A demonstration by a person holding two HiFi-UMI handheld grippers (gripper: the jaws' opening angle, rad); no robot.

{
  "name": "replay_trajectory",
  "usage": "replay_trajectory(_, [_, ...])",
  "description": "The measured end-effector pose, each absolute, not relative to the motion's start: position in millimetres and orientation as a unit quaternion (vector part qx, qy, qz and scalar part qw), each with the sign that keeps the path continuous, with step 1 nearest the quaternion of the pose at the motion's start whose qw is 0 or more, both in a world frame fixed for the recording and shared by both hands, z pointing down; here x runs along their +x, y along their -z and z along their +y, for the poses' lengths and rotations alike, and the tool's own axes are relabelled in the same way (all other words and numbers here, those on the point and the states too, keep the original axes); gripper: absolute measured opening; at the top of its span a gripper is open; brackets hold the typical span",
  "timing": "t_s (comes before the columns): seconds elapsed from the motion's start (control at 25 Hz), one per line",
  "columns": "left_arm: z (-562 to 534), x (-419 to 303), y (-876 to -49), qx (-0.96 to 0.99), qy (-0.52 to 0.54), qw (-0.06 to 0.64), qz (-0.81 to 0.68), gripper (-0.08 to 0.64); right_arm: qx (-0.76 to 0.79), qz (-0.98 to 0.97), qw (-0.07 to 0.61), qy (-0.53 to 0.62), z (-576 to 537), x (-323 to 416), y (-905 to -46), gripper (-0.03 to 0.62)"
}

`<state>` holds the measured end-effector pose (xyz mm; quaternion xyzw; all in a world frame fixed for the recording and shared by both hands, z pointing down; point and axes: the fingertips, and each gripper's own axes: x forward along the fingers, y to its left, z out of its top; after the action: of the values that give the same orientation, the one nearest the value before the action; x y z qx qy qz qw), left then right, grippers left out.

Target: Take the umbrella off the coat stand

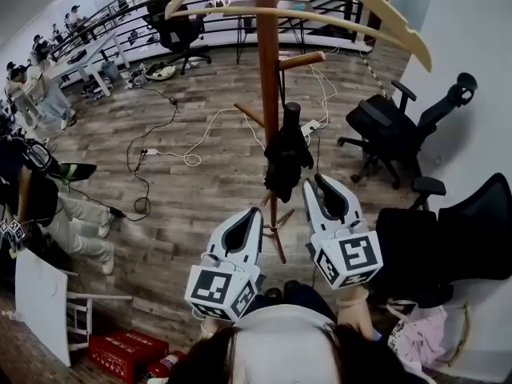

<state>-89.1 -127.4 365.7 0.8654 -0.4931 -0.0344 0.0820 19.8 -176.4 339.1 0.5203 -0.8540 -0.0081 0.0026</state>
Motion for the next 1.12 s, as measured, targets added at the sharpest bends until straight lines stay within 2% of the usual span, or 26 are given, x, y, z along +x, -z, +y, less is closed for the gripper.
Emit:
replay_trajectory(0.36, [-133.3, -81.0, -365.7, 0.851, 0.035, 0.089, -0.516, 0.009, 0.494, -0.869, 0.005, 0.004, -190.3, 22.7, -340.6, 0.103])
replay_trajectory(1.12, [-137.4, -82.0, -388.7, 0.808, 0.018, 0.115, -0.577, 0.009, 0.443, -0.896, 0.020, -0.010, -224.8, 23.6, -362.7, 0.215])
